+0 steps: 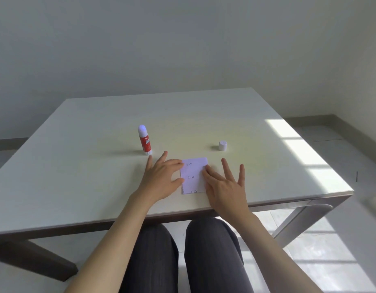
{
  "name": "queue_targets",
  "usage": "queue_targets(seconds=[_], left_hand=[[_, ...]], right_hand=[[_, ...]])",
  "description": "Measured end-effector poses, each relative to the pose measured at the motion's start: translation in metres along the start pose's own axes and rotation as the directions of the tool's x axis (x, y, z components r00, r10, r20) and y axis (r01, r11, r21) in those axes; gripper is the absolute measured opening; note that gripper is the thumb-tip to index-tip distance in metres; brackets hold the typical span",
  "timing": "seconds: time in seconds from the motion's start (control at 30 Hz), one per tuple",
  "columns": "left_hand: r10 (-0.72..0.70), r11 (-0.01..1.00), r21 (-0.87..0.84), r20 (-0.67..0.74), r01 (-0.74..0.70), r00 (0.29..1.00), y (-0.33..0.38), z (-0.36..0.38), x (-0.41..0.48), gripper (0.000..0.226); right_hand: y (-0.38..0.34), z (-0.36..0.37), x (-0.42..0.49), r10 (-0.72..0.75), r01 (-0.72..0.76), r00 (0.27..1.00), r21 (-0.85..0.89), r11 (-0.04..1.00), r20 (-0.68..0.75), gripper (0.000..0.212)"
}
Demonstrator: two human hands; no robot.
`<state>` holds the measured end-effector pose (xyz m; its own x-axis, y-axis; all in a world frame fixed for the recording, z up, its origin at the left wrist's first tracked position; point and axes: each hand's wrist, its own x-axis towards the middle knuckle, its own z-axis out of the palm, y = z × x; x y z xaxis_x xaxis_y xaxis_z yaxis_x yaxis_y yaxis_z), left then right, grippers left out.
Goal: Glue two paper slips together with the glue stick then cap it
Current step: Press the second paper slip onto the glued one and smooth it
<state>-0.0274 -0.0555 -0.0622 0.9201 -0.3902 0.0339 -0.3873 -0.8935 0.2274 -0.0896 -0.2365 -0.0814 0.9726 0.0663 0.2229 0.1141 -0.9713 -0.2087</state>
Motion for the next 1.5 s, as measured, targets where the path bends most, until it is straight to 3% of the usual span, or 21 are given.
queue_targets(seconds=[0.1,0.3,0.4,0.47,0.63,0.7,0.77,0.83,0.9,0.97,1.1,1.17,1.27,1.33,1.4,1.5], left_hand=[[0.005,0.999,0.051,0.032,-0.006,0.999,-0.017,-0.007,-0.007,0.056],[0.006,0.997,-0.082,0.164,0.008,0.986,-0.028,-0.006,-0.016,0.068],[0.005,0.997,-0.08,0.163,0.008,0.987,-0.03,-0.006,-0.016,0.07],[0.009,0.997,-0.081,0.174,0.005,0.985,-0.032,-0.006,-0.016,0.073],[0.019,0.999,-0.052,0.218,-0.008,0.976,-0.033,-0.007,-0.016,0.079],[0.019,0.998,-0.056,0.216,-0.007,0.976,-0.033,-0.007,-0.016,0.082],[0.02,0.998,-0.064,0.214,-0.007,0.977,-0.034,-0.006,-0.015,0.084],[0.024,0.998,-0.064,0.215,-0.01,0.976,-0.035,-0.005,-0.015,0.084],[0.024,0.999,-0.052,0.222,-0.012,0.975,-0.035,-0.006,-0.014,0.084],[0.023,0.999,-0.046,0.227,-0.012,0.974,-0.034,-0.007,-0.014,0.085],[0.02,0.997,-0.072,0.222,-0.004,0.975,-0.034,-0.007,-0.015,0.086],[0.02,0.998,-0.064,0.225,-0.005,0.974,-0.035,-0.007,-0.015,0.085],[0.016,0.999,-0.05,0.239,-0.004,0.971,-0.034,-0.007,-0.015,0.085],[0.018,0.998,-0.069,0.237,-0.001,0.971,-0.034,-0.006,-0.016,0.085],[0.019,0.996,-0.092,0.23,0.002,0.973,-0.035,-0.006,-0.016,0.084],[0.018,0.995,-0.103,0.229,0.006,0.973,-0.036,-0.005,-0.016,0.084]], right_hand=[[-0.019,0.001,0.002,-0.012,0.012,1.0,-0.046,0.999,0.008,0.04],[-0.031,0.001,-0.007,-0.048,0.04,0.997,-0.123,0.992,-0.064,0.043],[-0.037,0.001,-0.01,-0.218,0.218,0.971,0.006,0.976,0.095,0.061],[-0.034,0.004,0.0,-0.296,0.302,0.935,0.001,0.953,0.196,0.075],[-0.011,-0.006,0.046,-0.075,0.131,0.953,-0.176,0.976,0.293,0.064],[-0.023,0.001,0.034,-0.212,0.259,0.937,-0.147,0.955,0.276,0.077],[-0.035,0.009,0.013,-0.349,0.388,0.873,-0.054,0.92,0.34,0.092],[-0.026,0.007,0.019,-0.328,0.365,0.879,-0.046,0.93,0.346,0.086],[-0.009,-0.004,0.041,-0.145,0.204,0.92,-0.127,0.971,0.365,0.067],[-0.006,-0.008,0.046,-0.06,0.121,0.932,-0.151,0.981,0.358,0.065],[-0.029,0.01,0.007,-0.321,0.344,0.881,-0.004,0.939,0.347,0.091],[-0.018,0.005,0.012,-0.298,0.323,0.892,-0.02,0.946,0.341,0.092],[-0.004,-0.008,0.028,-0.079,0.126,0.939,-0.122,0.984,0.333,0.066],[-0.016,-0.004,0.019,-0.157,0.192,0.941,-0.09,0.977,0.301,0.074],[-0.03,0.004,0.001,-0.317,0.341,0.888,-0.014,0.94,0.333,0.089],[-0.017,0.0,0.014,-0.29,0.322,0.892,-0.037,0.946,0.346,0.087]])
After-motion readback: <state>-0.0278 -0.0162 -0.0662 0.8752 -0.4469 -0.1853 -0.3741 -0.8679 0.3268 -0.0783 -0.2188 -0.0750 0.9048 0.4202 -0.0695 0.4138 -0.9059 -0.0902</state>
